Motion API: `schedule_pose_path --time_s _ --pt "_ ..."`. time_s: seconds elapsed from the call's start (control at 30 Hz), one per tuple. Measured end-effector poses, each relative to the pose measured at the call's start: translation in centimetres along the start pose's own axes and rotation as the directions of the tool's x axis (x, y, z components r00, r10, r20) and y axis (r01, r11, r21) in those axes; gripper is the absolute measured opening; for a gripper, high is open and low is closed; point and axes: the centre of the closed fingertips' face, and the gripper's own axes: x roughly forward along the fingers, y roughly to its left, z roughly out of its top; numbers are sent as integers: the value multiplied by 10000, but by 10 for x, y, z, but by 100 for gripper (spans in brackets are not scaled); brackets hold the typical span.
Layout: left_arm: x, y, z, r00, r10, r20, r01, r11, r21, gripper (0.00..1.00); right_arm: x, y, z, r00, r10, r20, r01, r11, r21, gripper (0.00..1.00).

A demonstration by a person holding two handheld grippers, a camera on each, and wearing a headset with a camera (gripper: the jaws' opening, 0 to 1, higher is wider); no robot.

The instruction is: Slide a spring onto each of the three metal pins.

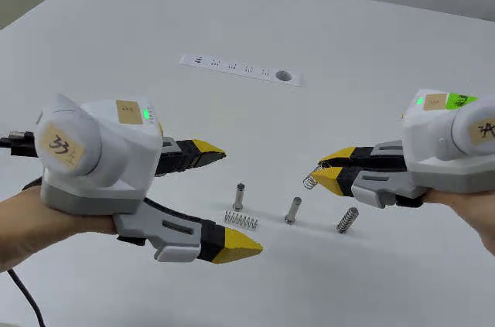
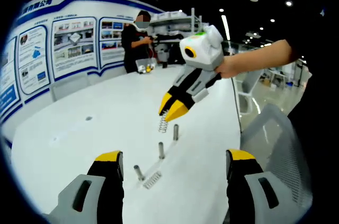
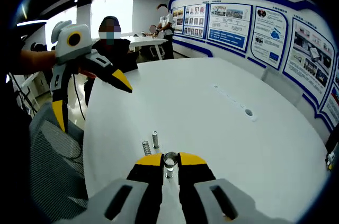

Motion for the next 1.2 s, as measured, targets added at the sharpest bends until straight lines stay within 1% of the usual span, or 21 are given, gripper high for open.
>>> schedule_pose_path --time_s 0.07,0.1,0.13,0.17,0.2,0.33,0.37,0.4,0.43,0.5,0.63,0.77,0.9,0.97,1.03,1.1,1.2 --pt "1 1 -1 10000 41 9 -41 10000 -1 83 5 -2 -6 9998 -99 -184 98 9999 -84 10" --pt "1 0 -1 10000 36 24 -36 10000 15 84 6 -5 -9 9993 -239 -286 230 9992 -316 10" --pt "2 0 -1 10000 2 48 -2 10000 61 84 9 -5 -10 9992 -236 -330 223 9990 -392 10" --pt "2 -1 -2 10000 -39 20 39 9999 138 84 11 -3 -12 9993 -133 -347 121 9994 -325 10" --pt "2 -2 -4 10000 -50 -21 50 9998 175 84 13 -2 -12 9993 -33 -368 24 9997 -248 10" --pt "3 0 -12 9997 -18 -256 22 9998 190 85 20 2 -15 9985 124 -528 -143 9992 -365 10" --pt "3 1 -13 9996 13 -294 -8 9998 179 85 22 2 -16 9983 130 -572 -151 9992 -372 10" --pt "2 1 -15 9994 39 -334 -34 9999 160 85 23 0 -18 9975 3 -711 -36 9989 -457 10" --pt "2 2 -15 9994 44 -336 -39 9999 143 85 24 -1 -20 9968 -55 -800 11 9984 -558 10" --pt "1 2 -15 9997 22 -243 -21 10000 41 84 27 -1 -24 9955 42 -951 -92 9986 -527 10" --pt "-1 0 -14 9999 -63 -99 62 9998 -164 85 29 0 -27 9944 38 -1055 -93 9986 -513 10" --pt "-1 3 -17 9998 -5 -183 1 9998 -217 84 34 0 -31 9932 14 -1165 -73 9987 -498 10" --pt "-2 3 -17 9998 15 -175 -19 9997 -242 84 38 0 -35 9920 -21 -1260 -37 9989 -460 11" --pt "-2 2 -17 10000 -10 -87 7 9994 -335 84 41 1 -40 9895 -27 -1448 -41 9989 -470 11" --pt "0 2 -19 9999 -3 -164 -2 9994 -332 84 43 2 -44 9879 -7 -1553 -70 9988 -492 11" --pt "0 2 -22 9997 -28 -259 21 9996 -271 84 45 2 -49 9850 -59 -1723 -58 9977 -670 11" --pt "1 0 -24 9995 -90 -296 79 9994 -339 84 49 3 -54 9828 -21 -1845 -80 9985 -539 11"
